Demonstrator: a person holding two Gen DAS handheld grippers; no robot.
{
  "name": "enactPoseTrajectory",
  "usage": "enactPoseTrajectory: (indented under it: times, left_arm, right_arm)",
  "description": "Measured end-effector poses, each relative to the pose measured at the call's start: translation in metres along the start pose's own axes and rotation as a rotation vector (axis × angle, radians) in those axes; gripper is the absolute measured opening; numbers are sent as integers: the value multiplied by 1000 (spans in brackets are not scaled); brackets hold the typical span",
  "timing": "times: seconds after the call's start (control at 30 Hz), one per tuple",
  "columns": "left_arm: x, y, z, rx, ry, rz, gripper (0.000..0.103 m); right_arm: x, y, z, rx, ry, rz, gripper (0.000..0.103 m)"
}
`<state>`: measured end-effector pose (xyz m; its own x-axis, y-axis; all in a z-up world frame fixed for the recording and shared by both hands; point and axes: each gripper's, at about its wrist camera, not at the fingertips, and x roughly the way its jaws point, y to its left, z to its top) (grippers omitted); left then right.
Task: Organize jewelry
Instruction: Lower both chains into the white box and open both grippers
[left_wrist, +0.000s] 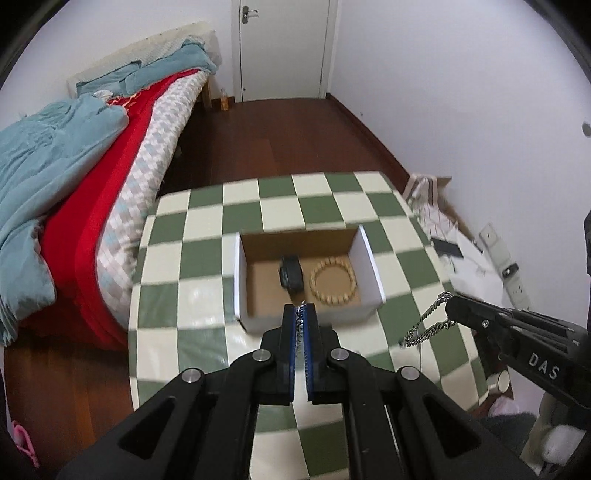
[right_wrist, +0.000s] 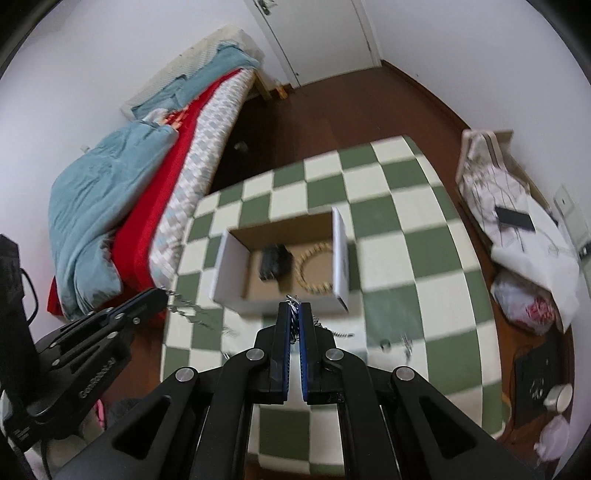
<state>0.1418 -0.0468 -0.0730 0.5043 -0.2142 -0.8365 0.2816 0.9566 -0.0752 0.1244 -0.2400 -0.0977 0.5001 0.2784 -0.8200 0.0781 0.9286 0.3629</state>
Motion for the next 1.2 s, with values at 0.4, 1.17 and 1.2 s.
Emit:
enactPoseTrajectory:
  times: [0.4, 1.17, 1.2]
  left_arm:
    - [55, 38, 67, -64, 59, -43, 1]
    - [143, 57, 82, -72, 231, 33, 7]
    - [141, 57, 83, -72, 223, 42, 8]
  right_arm:
    - [67, 23, 61, -22, 91, 27, 4]
    - [164, -2, 79, -4, 273, -86, 6]
    - [162, -4, 79, 0, 267, -87, 6]
